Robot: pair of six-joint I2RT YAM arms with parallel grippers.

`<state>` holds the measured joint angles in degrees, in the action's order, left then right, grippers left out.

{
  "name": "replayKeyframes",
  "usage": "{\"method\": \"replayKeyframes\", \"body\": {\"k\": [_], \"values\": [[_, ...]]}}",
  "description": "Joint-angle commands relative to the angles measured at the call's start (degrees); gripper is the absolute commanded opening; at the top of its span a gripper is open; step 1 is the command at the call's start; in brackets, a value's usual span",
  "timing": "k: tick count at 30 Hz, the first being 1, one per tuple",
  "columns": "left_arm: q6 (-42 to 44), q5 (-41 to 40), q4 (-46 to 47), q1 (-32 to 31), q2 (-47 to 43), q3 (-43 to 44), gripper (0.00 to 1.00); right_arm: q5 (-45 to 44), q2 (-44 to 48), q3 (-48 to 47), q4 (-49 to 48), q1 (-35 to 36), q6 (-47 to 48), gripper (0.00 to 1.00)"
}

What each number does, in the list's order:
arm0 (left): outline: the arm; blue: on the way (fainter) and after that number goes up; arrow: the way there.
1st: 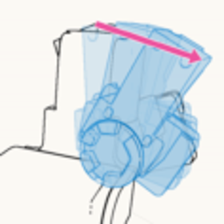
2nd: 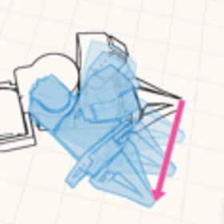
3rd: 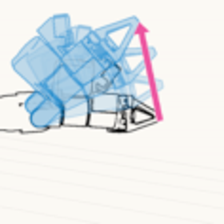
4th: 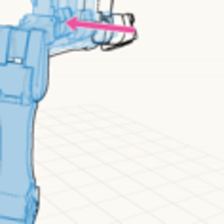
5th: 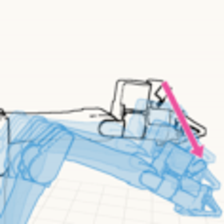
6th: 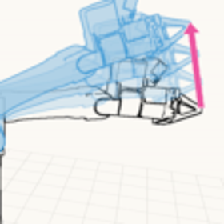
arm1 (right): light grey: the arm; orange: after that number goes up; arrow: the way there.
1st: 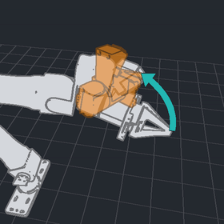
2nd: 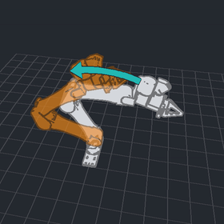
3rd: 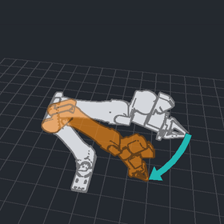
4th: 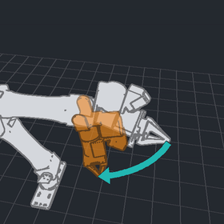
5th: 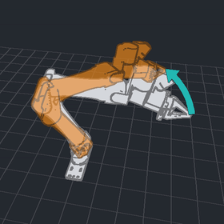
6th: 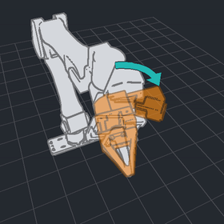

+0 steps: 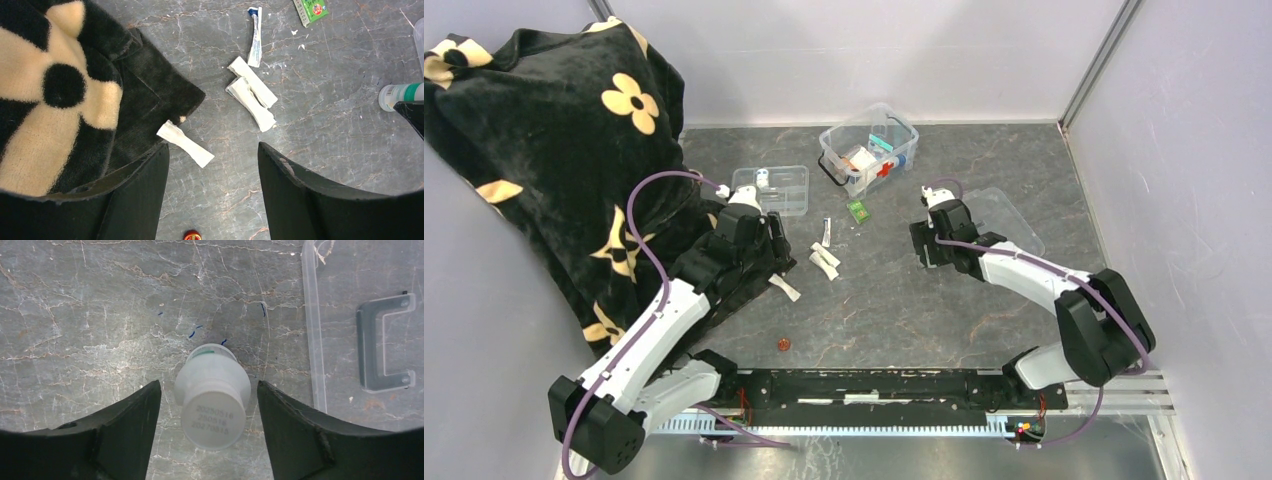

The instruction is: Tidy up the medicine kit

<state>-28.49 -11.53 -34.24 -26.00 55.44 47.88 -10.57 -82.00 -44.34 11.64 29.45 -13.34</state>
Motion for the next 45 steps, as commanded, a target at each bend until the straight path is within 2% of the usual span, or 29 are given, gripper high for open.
{"method": "replayKeyframes", "body": {"k": [1, 6, 9, 14, 19, 22, 24, 26, 30, 38, 45], "values": [[0.66, 0.13, 0.4, 0.16, -1.08, 0.58, 0.72, 0.52, -1.56, -0.64, -4.59, -0.36, -0.17, 0.74], [1.69, 1.42, 1.12, 0.14, -1.82, 0.15, 0.72, 0.4, -2.9, -1.53, -5.65, -0.43, 0.7, 0.63], [2.56, 4.18, 2.58, 0.16, -2.85, -0.25, 0.72, 1.12, -3.05, -1.72, -5.84, -0.39, 1.42, 0.54], [4.53, 8.53, 4.59, -0.18, -2.91, -0.69, 0.72, 9.99, -1.26, -1.56, -6.16, -0.43, 0.75, 0.42], [5.07, 6.28, 7.73, -5.57, -3.36, -1.97, 0.73, 28.39, 1.53, 0.65, -11.19, -0.38, -4.41, 0.41], [5.05, 3.66, 11.21, -10.19, -4.7, -3.62, 0.85, 37.93, 1.38, 0.3, -13.79, -0.42, -7.4, 0.4], [5.65, 3.88, 13.31, -13.09, -5.13, -4.41, 0.94, 41.64, 1.91, 0.06, -14.27, -0.47, -8.59, 0.4], [6.7, 4.04, 14.85, -16.32, -4.63, -4.33, 0.99, 44.07, 2.63, -0.45, -13.74, -0.31, -9.2, 0.4], [10.47, 5.49, 17.29, -20.88, -2.1, -3.1, 1.0, 51.74, 3.48, -1.44, -14.05, -0.24, -10.43, 0.41], [19.07, 7.09, 22.88, -27.35, -2.32, -3.38, 1.0, 59.26, 4.56, -1.79, -16.11, -0.19, -17.13, 0.41], [21.11, 5.26, 23.64, -32.23, 2.01, -1.38, 0.97, 59.79, 5.85, -2.91, -17.13, 0.06, -22.15, 0.4]]}}
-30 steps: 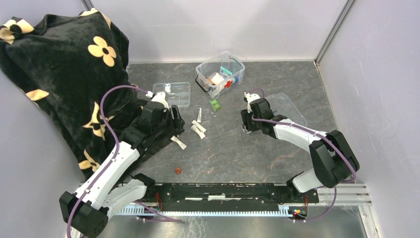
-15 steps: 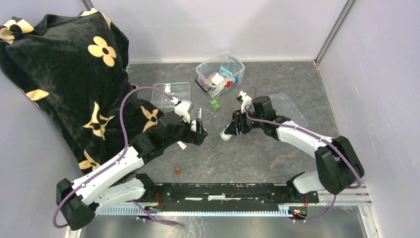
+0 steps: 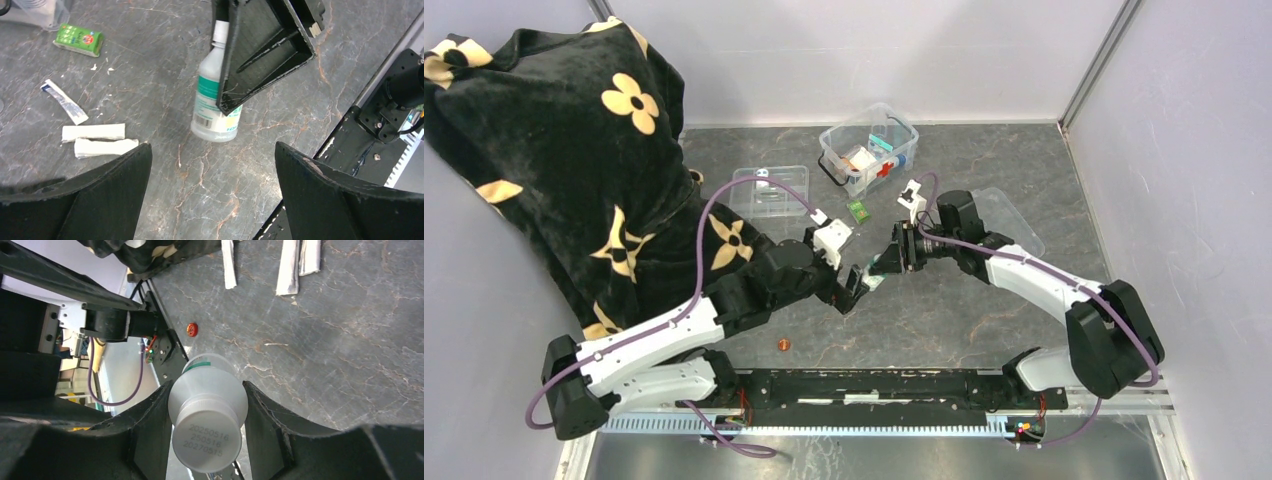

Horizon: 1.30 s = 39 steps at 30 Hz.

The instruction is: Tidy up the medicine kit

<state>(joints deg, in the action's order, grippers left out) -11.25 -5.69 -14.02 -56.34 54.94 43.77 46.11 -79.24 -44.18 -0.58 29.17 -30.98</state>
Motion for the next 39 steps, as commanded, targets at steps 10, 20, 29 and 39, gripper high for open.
{"method": "replayKeyframes", "body": {"k": [10, 20, 29, 39], "values": [[3.77, -5.75, 4.91, -5.02, 8.94, 4.46, 0.96, 1.53, 4.51, -3.1, -4.37, 0.45, -8.63, 0.37], [5.59, -9.47, 5.48, -5.1, 13.38, 7.06, 0.84, 1.26, 6.38, -2.31, -3.31, 0.46, -9.27, 0.36], [3.33, -9.25, 6.03, -5.15, 14.11, 7.72, 0.6, 1.2, 7.0, -1.78, -3.35, 0.48, -9.27, 0.36], [1.61, -11.83, 3.13, -5.14, 12.37, 9.92, 0.37, 0.4, 7.34, -3.84, -3.16, 0.41, -10.39, 0.39]]}}
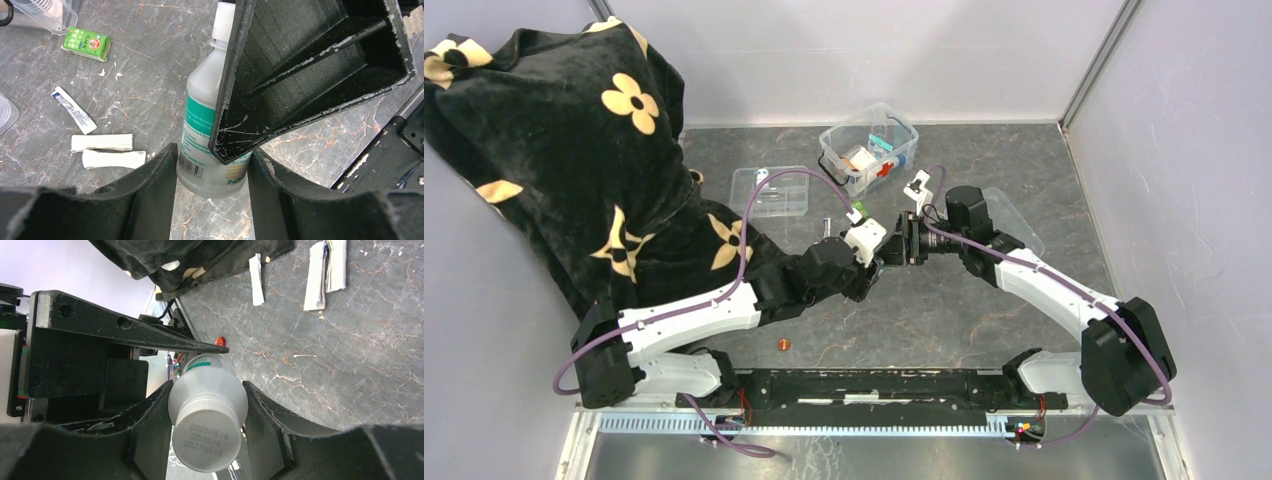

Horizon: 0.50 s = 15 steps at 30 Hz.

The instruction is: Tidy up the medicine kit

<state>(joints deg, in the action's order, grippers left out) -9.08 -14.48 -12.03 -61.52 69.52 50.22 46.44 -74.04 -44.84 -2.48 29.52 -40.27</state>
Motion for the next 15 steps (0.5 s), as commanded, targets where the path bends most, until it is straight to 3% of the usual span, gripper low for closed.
{"method": "replayKeyframes", "body": {"k": [1, 5, 10, 15], "values": [[-0.61, -2.95, 1.14, 0.04, -2.41, 3.56, 0.35, -0.22, 2.28, -3.52, -1.09, 0.08, -1.18, 0.4], [-1.14, -2.59, 0.2, 0.06, -2.67, 3.83, 0.32, -4.98, 3.91, -5.7, 1.75, -0.79, -0.22, 0.57], [-2.28, -3.2, -1.13, 0.12, -2.39, 3.66, 0.32, -22.27, 9.82, -12.42, 14.09, -3.81, 5.72, 0.72], [-4.18, -5.4, -1.37, 0.23, -1.74, 3.88, 0.32, -34.88, 15.26, -14.44, 18.99, -5.04, 8.72, 0.79]]}}
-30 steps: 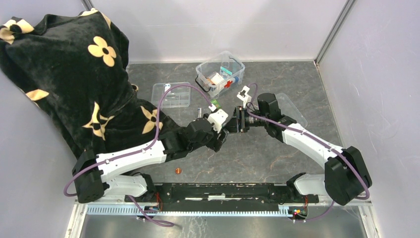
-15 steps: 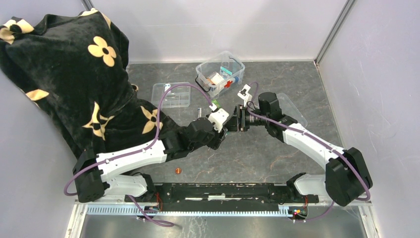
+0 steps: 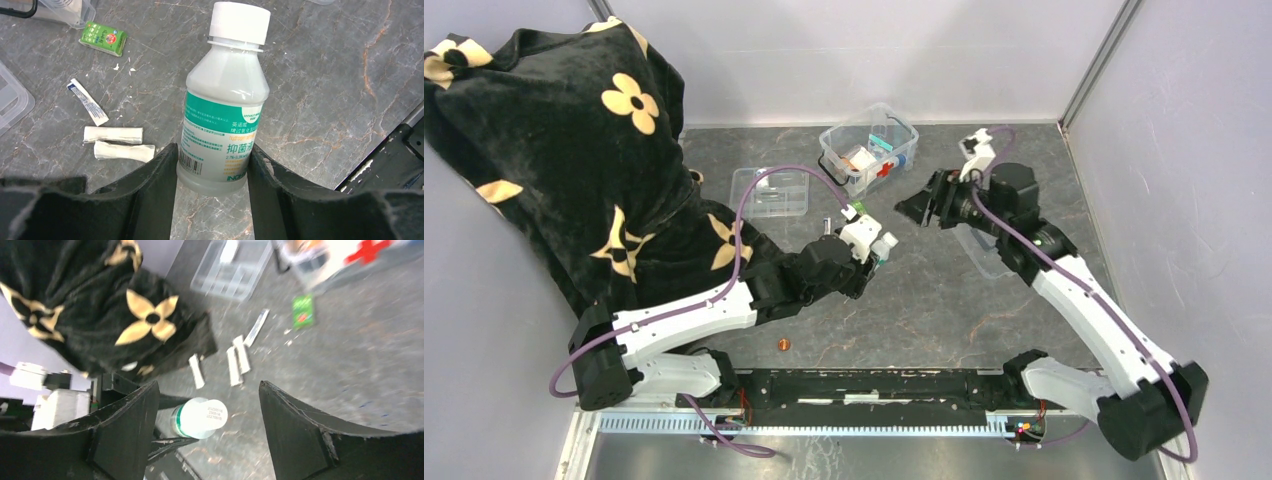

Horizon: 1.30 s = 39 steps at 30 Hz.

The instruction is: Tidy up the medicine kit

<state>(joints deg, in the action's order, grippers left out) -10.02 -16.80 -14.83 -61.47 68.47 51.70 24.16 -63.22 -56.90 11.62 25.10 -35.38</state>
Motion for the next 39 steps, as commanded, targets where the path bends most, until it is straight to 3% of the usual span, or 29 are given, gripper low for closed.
{"method": "replayKeyframes", "body": {"k": [1, 9, 20, 30, 39], "values": [[-3.78, -3.69, 1.47, 0.34, -0.42, 2.62, 0.31, -14.13, 5.6, -2.1, 5.44, -0.68, 4.31, 0.79], [-8.84, 2.23, -1.16, 10.87, 9.66, 14.85, 0.26, -23.54, 13.78, 3.89, 10.2, -0.74, 7.57, 0.79], [-14.14, 13.93, -6.47, 27.3, 36.71, 45.34, 0.25, -26.75, 23.08, 12.37, 14.18, -0.75, 8.46, 0.79], [-14.38, 20.18, -8.58, 32.93, 57.25, 68.67, 0.29, -27.85, 26.42, 16.71, 17.01, -0.76, 9.47, 0.79], [-17.31, 25.51, -2.49, 34.91, 65.65, 76.53, 0.44, -27.58, 27.84, 19.37, 17.8, -0.74, 9.61, 0.8]]}}
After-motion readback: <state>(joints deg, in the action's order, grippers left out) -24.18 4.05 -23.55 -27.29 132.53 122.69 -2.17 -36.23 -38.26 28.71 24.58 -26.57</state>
